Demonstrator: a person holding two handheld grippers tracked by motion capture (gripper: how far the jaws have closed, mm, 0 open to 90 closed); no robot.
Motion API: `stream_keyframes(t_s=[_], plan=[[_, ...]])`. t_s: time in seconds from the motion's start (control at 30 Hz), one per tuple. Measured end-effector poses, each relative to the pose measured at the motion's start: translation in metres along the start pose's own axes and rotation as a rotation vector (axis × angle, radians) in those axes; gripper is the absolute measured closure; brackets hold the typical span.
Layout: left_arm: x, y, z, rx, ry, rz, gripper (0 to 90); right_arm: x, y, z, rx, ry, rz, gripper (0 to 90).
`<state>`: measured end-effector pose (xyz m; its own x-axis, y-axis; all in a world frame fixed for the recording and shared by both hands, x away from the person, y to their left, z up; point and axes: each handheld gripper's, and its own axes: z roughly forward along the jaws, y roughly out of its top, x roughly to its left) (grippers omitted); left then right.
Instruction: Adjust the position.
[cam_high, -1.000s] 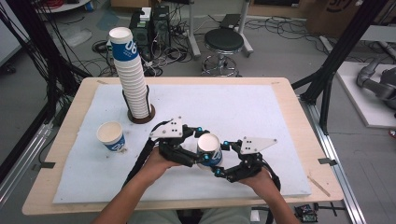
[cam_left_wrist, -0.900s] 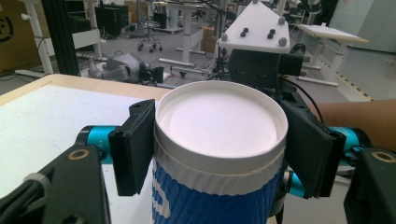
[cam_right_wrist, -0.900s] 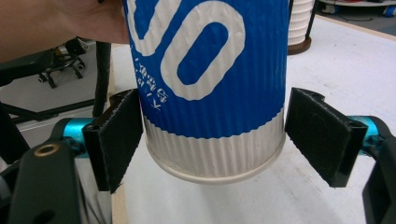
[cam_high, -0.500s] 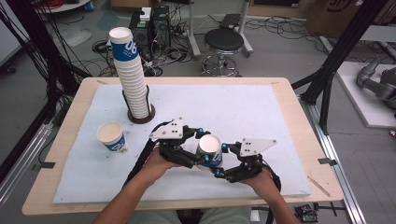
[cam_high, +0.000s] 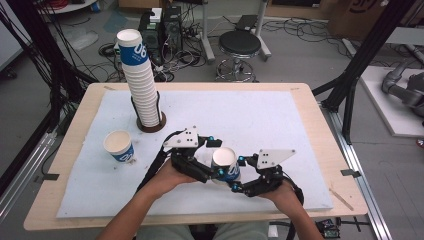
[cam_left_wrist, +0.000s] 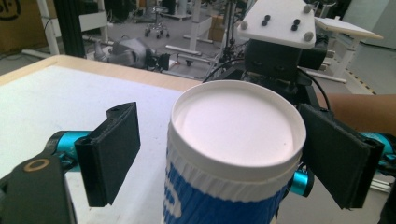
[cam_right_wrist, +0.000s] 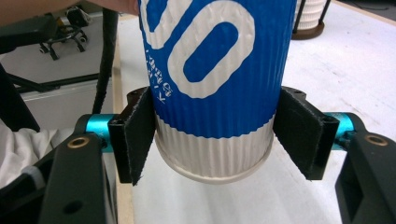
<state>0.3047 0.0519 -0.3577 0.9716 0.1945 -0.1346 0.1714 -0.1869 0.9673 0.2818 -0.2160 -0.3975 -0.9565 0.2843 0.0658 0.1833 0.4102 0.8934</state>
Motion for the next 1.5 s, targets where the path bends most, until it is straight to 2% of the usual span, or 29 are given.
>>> stream_keyframes(t_s=[0.07,0.17,0.37,0.57,0.7,1.03,1.2,1.37,1.5], plan=[[0.001,0.001,-0.002,0.001,-0.014,0.011,15.3,-0.001,0.000,-0.001,0.010,-0.004,-0.003,32.1],[0.002,0.002,-0.007,0.005,-0.014,0.011,15.3,-0.002,0.001,-0.002,0.029,-0.015,-0.016,32.1],[0.005,0.007,-0.016,0.040,-0.027,0.022,15.3,-0.006,0.010,-0.005,0.087,-0.036,-0.048,32.3],[0.008,0.012,-0.023,0.071,-0.027,0.023,15.5,-0.008,0.023,-0.004,0.199,-0.053,-0.102,32.5],[0.011,0.013,-0.025,0.118,-0.028,0.024,15.5,-0.009,0.031,-0.004,0.264,-0.053,-0.133,32.6],[0.016,0.013,-0.017,0.220,-0.049,0.014,15.7,-0.008,0.056,0.005,0.452,-0.050,-0.231,32.8],[0.017,0.013,-0.011,0.258,-0.058,0.021,15.8,-0.005,0.066,0.010,0.510,-0.057,-0.280,33.0],[0.018,0.013,-0.007,0.284,-0.074,0.026,17.0,-0.001,0.072,0.016,0.581,-0.056,-0.302,33.0],[0.019,0.011,-0.004,0.313,-0.089,0.017,20.4,0.001,0.075,0.018,0.607,-0.057,-0.311,33.0]])
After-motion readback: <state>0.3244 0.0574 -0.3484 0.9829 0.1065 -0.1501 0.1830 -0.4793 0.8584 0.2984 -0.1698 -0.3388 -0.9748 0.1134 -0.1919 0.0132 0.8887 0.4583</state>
